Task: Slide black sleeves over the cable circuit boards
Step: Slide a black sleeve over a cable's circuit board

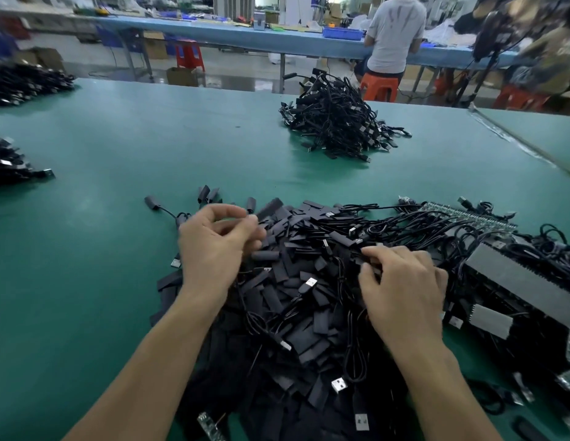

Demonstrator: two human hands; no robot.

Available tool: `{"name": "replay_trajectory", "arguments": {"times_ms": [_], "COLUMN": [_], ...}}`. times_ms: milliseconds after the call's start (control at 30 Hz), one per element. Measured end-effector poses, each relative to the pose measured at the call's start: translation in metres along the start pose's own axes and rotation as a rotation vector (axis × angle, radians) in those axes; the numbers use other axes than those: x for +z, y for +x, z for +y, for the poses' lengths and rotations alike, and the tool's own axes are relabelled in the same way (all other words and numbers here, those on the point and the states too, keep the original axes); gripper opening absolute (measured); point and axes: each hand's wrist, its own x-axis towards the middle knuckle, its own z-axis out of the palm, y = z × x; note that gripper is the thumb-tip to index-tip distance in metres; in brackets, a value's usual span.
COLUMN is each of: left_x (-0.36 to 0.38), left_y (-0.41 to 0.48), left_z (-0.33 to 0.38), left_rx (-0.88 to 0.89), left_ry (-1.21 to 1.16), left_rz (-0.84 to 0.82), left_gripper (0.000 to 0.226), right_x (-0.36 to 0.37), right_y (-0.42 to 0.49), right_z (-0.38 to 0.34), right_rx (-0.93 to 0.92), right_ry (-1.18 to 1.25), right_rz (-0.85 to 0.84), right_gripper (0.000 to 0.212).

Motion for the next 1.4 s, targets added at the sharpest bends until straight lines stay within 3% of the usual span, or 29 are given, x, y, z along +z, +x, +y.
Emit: {"name": "replay_trajectory", "arguments": {"times_ms": [133,333,500,633,733,800,833,900,967,1167,1300,1400], "left_x": [-0.022,-0.041,-0.038,-0.026,-0.012,-0.002,0.004,0.021,0.04,0.079,0.079,0.078], "left_y": [0.037,0.089,0.107,0.098,0.075,0.054,0.042,0.015,-0.009,-0.036,-0.037,-0.037], "left_z": [0.009,0.0,-0.003,0.004,0.012,0.018,0.02,0.022,0.013,-0.023,-0.028,-0.026], "left_rx": [0.083,0.112,0.01,-0.093,0.257,0.502,0.535,0.433,0.313,-0.059,-0.066,-0.054], "left_ry": [-0.02,0.317,0.828,1.25,1.467,1.303,1.16,0.841,0.614,0.289,0.137,0.099], "left_rz": [0.306,0.438,0.229,-0.006,0.03,-0.002,-0.098,-0.364,-0.521,-0.479,-0.497,-0.538], "left_gripper": [0.021,0.022,0.03,0.037,0.028,0.018,0.015,0.013,0.019,0.025,0.012,0.008], "right_x": [-0.012,-0.013,-0.007,-0.004,-0.005,-0.005,-0.005,-0.003,0.0,0.005,0.008,0.012], "right_y": [0.005,0.006,0.006,0.008,0.009,0.011,0.012,0.013,0.012,0.016,0.016,0.014], "right_z": [0.008,0.009,0.008,0.009,0.009,0.01,0.011,0.012,0.015,0.023,0.022,0.022], "right_rx": [0.226,0.273,0.24,0.085,-0.002,-0.03,-0.026,0.004,0.047,0.094,0.105,0.151], "right_ry": [-0.19,-0.206,-0.121,0.092,0.273,0.381,0.442,0.539,0.615,0.857,1.047,1.164], "right_rz": [-0.198,-0.283,-0.271,-0.096,0.054,0.125,0.139,0.145,0.122,0.036,-0.032,-0.155], "right_gripper": [0.03,0.032,0.04,0.048,0.041,0.04,0.042,0.045,0.042,0.03,0.019,0.025]}}
